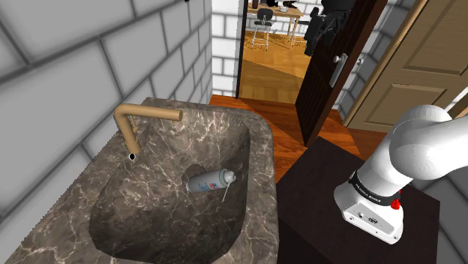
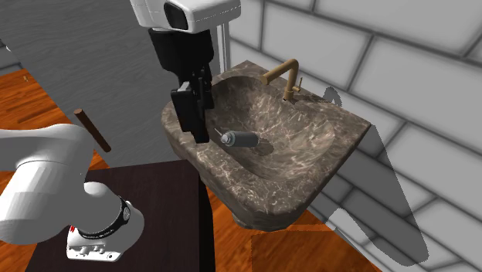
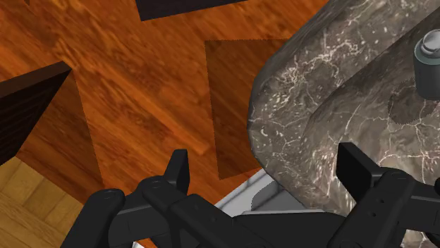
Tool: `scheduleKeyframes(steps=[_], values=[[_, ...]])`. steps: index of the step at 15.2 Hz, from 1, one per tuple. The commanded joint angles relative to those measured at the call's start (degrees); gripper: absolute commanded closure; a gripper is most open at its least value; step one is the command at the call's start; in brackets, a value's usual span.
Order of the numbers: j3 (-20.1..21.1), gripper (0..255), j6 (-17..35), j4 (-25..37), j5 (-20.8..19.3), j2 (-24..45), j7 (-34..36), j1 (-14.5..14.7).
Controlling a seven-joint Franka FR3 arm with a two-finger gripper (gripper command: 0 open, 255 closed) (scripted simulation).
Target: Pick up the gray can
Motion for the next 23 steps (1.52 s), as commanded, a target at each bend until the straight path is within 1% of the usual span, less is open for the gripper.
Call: scheduleKeyframes(steps=[1, 7, 12, 18, 23], values=[[0.0, 0, 0.0, 0.0, 0.0, 0.0, 0.0, 0.0], [4.3, 0, 4.8, -1.3, 2.0, 8.4, 2.8, 2.3], [7.8, 0, 8.7, -1.2, 3.2, 16.4, 5.2, 4.1], [11.9, 0, 13.0, 0.5, 3.9, 27.1, 8.1, 6.1], [14.9, 0, 15.9, 3.1, 3.5, 36.8, 10.7, 7.7]])
